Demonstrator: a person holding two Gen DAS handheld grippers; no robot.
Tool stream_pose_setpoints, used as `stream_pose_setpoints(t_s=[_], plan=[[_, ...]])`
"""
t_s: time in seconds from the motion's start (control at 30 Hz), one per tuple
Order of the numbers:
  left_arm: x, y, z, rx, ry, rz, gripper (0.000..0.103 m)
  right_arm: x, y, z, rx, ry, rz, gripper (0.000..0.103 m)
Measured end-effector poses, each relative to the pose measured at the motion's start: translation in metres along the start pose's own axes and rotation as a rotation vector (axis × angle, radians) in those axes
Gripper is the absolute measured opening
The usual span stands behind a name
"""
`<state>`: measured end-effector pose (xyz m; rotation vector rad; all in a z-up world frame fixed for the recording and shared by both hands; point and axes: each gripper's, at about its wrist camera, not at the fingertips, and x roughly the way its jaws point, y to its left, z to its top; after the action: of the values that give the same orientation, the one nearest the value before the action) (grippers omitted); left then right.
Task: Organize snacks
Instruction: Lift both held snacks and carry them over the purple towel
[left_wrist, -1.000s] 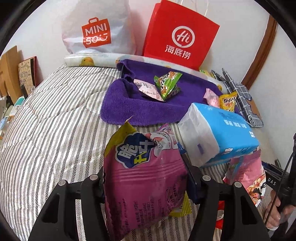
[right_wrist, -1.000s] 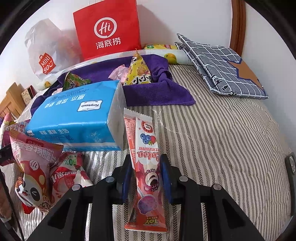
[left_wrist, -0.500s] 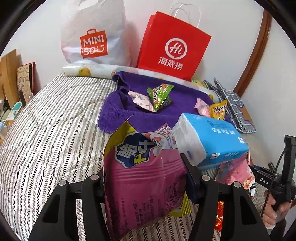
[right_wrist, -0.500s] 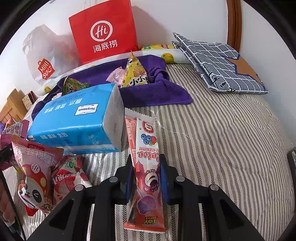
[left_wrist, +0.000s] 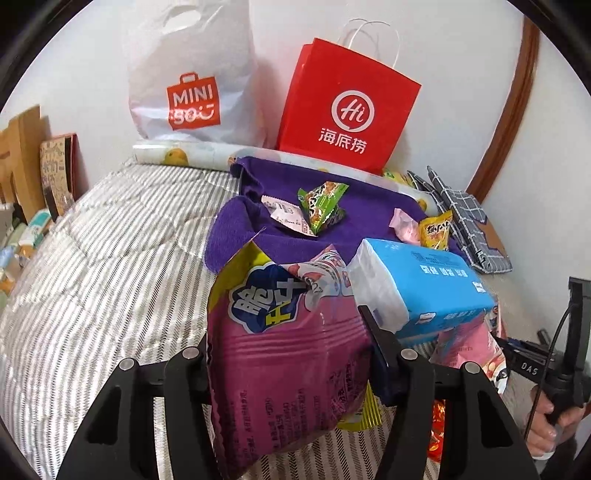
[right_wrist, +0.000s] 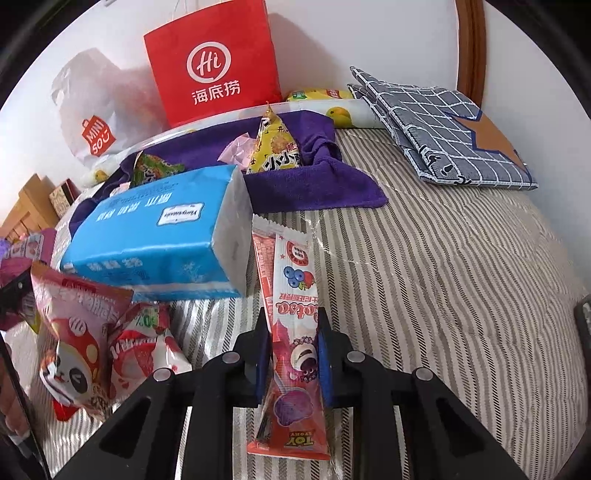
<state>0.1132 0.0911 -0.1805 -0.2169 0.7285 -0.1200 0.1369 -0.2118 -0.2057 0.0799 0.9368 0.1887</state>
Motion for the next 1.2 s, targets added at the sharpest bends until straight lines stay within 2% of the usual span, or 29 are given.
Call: stream_pose_setpoints(t_s=[0.1, 0.2, 0.3, 0.4, 0.63, 0.93, 1.2], plan=[[-0.008, -0.006, 0.003, 0.012, 0.000, -0.011, 0.059, -0.009, 0.000, 0.001, 0.006, 0.000, 0.015, 0.020], [-0.014, -0.012, 0.007, 0.029, 0.009, 0.006, 0.059, -0.022, 0.001, 0.007, 0.008, -0.027, 0.011, 0.020], [-0.019, -0.015, 0.014, 0.030, 0.003, -0.011, 0.059, -0.036, 0.006, 0.015, -0.001, -0.055, 0.019, 0.020], [-0.026, -0.017, 0.024, 0.028, -0.010, -0.010, 0.059, -0.047, 0.011, 0.026, -0.005, -0.079, 0.041, 0.020], [-0.032, -0.029, 0.052, 0.059, -0.051, 0.014, 0.059, -0.055, 0.020, 0.061, -0.035, -0.121, 0.030, 0.020], [-0.020, -0.047, 0.097, 0.106, -0.108, 0.041, 0.059, -0.050, 0.029, 0.102, -0.061, -0.168, 0.049, 0.020], [0.017, -0.049, 0.130, 0.094, -0.107, 0.044, 0.059, -0.021, 0.039, 0.148, -0.058, -0.158, 0.112, 0.020]])
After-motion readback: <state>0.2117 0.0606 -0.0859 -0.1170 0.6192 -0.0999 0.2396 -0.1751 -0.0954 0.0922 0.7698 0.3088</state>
